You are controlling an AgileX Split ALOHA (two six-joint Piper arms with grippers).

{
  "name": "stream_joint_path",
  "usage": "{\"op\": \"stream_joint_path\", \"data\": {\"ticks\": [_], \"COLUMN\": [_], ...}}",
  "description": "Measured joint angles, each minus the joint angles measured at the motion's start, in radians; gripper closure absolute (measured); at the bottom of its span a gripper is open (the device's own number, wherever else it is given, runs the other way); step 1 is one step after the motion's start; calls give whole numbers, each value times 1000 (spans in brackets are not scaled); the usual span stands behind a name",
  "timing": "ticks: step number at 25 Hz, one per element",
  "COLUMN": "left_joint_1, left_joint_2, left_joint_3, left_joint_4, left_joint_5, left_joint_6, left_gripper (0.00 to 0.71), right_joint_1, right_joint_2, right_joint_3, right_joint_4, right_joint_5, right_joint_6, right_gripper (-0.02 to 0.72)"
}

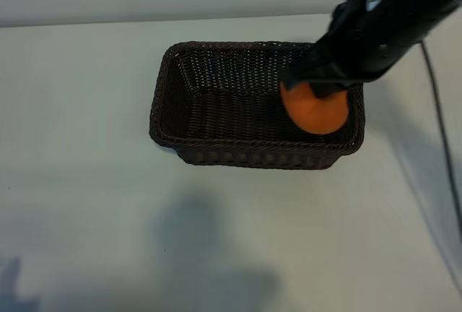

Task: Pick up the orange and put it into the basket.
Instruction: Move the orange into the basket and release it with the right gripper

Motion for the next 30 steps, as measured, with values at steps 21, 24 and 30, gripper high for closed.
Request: {"op": "stream_joint_path", "data": {"ticks": [21,24,30], "left_joint_1": [0,0,0], "left_joint_2": [0,0,0], "left_joint_3": [0,0,0], "left_joint_4": [0,0,0], "left_joint_5": [0,0,0], "left_joint_6": [0,0,0], "left_gripper": [127,127,127], "right_joint_1": [1,1,1], "right_joint_2": [360,388,411], "right_joint_3": [-182,-182,-182], "right_joint_4": [-79,-79,-85], "right_joint_5": [-41,-52,-59], "right_joint_6": [0,-4,-23], "right_gripper": [631,631,631]}}
